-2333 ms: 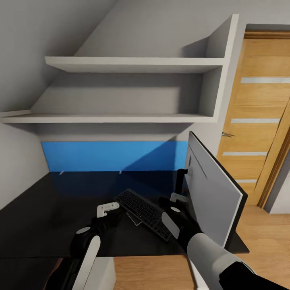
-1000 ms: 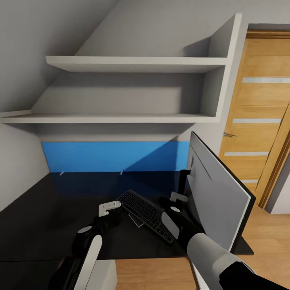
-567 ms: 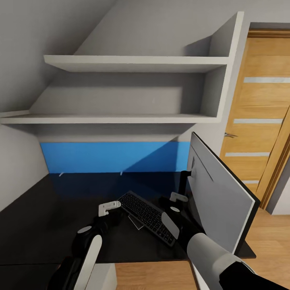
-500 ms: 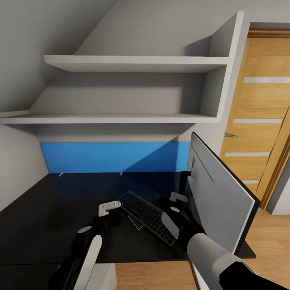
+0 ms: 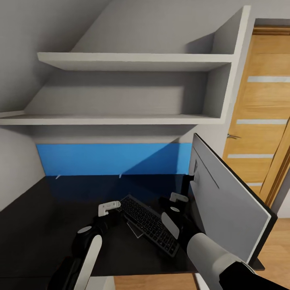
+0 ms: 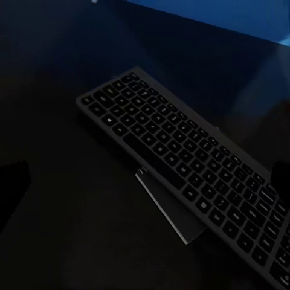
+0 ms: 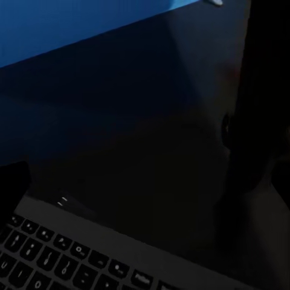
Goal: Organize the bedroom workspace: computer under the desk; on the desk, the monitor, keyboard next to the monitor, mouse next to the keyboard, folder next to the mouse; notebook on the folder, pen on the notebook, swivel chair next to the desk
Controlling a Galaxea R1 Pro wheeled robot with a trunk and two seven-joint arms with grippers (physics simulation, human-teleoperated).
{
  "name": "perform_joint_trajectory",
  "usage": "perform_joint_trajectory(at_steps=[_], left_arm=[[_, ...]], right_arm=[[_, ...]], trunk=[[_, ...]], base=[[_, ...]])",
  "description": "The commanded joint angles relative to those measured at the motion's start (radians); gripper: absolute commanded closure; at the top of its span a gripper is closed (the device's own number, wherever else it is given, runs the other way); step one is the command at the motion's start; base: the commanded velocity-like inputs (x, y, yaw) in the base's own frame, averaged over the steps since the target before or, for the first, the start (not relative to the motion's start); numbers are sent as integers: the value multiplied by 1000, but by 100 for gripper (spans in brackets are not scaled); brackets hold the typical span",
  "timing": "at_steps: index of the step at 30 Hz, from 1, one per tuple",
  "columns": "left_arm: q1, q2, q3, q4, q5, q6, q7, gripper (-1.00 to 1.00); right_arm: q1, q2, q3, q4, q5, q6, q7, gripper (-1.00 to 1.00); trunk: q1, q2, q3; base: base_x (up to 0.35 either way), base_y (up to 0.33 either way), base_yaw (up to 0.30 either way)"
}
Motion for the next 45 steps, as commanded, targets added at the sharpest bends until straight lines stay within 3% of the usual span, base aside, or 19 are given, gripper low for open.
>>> perform_joint_trajectory(at_steps=[1, 32, 37, 45], left_arm=[[-1, 0, -1, -1, 10, 3, 10, -100], [-1, 7, 12, -26, 11, 6, 6, -100], [-1, 8, 32, -37, 11, 6, 4, -100], [-1, 9, 78, -53, 13, 6, 1, -100]], right_arm=[[-1, 0, 5, 0, -6, -1, -6, -100], [-1, 0, 9, -2, -4, -1, 15, -100], [-1, 0, 9, -3, -3, 4, 27, -100], [-6, 0, -1, -4, -3, 150, 98, -100]], trunk=[[0, -1, -1], [0, -1, -1], [0, -1, -1], [0, -1, -1]], base=[[20, -129, 0], [2, -29, 0], [0, 0, 0], [0, 0, 0]])
